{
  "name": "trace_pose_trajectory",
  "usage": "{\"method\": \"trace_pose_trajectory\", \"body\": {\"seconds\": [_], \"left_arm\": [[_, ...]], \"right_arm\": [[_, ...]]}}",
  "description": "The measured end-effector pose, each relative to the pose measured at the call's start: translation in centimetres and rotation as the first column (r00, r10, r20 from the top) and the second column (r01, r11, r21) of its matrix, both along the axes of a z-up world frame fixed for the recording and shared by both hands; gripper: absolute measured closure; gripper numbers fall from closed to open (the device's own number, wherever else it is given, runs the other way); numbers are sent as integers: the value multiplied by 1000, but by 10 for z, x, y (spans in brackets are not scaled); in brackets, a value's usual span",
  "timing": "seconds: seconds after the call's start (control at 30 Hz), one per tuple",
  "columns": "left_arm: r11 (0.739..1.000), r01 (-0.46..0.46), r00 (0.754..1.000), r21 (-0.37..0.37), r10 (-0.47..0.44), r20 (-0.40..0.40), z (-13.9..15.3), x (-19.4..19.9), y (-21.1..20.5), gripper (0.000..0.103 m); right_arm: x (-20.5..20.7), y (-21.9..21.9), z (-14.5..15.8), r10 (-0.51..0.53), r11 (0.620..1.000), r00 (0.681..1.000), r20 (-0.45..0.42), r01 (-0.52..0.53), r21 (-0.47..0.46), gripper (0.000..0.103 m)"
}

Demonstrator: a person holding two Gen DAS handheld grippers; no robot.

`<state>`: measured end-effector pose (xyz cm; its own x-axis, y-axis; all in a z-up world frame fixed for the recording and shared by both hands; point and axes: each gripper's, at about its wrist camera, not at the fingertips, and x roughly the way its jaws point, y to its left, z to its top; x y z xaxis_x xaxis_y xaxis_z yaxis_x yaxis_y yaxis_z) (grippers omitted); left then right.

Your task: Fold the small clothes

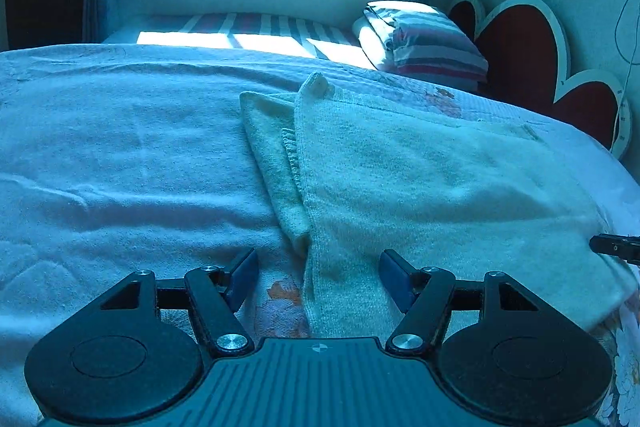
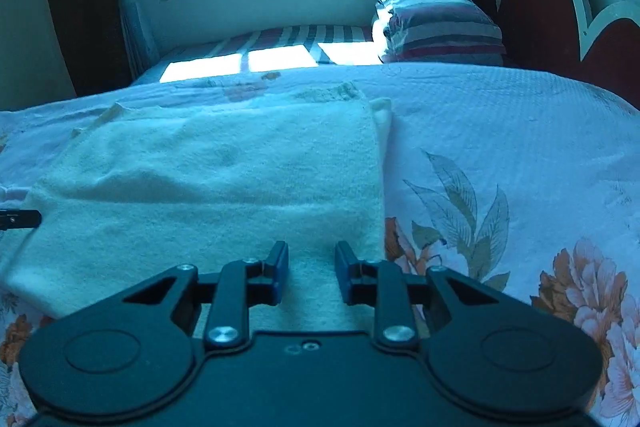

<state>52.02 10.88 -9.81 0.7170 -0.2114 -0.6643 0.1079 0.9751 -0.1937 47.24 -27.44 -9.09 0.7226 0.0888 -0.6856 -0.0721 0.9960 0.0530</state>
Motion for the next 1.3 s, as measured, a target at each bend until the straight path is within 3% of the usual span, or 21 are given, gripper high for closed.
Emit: {"method": "trace_pose_trajectory", "body": {"seconds": [0.1,0.17,0.27,0.5,0.6,0.73,0.77,0.9,1.0,1.03,1.07,1.1,1.13,1.23,1.3], "left_arm": [[1000,5,1000,8,-5,3,0,2,-1,36],[1000,11,1000,14,-11,5,0,3,-2,36],[1000,16,1000,15,-16,4,1,4,-2,36],[988,69,996,-140,-75,-38,1,16,18,36],[944,107,986,-312,-142,-92,-5,35,35,36],[851,83,972,-519,-184,-146,-21,55,60,36],[831,78,971,-551,-190,-148,-25,57,64,36],[792,68,973,-607,-186,-134,-35,65,66,36],[792,74,976,-607,-182,-119,-38,72,57,36],[802,80,977,-592,-182,-114,-37,74,53,42],[827,79,978,-556,-172,-117,-36,74,48,59],[858,72,980,-509,-157,-125,-34,76,47,67],[872,62,981,-485,-143,-133,-33,78,49,79],[870,48,984,-491,-125,-125,-36,76,54,83],[877,51,986,-479,-119,-114,-34,74,53,83]], "right_arm": [[1,-2,2,-7,1000,1000,17,7,19,77],[-6,-2,8,16,999,997,79,-19,36,75],[5,2,-4,18,999,1000,0,-18,-43,76],[6,-6,16,2,1000,998,64,-3,9,74],[5,-9,17,4,1000,997,71,-4,-3,74],[2,-14,19,-8,1000,997,79,8,11,74],[1,-15,19,-14,1000,996,83,12,22,74],[1,-22,20,-33,999,995,93,29,44,74],[9,-27,17,-65,997,995,81,61,41,74],[13,-30,15,-87,996,994,73,84,43,74],[18,-34,12,-112,993,992,65,109,43,73],[22,-36,10,-119,992,991,61,116,53,73],[26,-37,8,-117,991,991,61,112,66,73],[39,-32,8,-72,996,994,80,67,67,75],[57,-29,-4,-74,996,997,-2,74,40,75]]}}
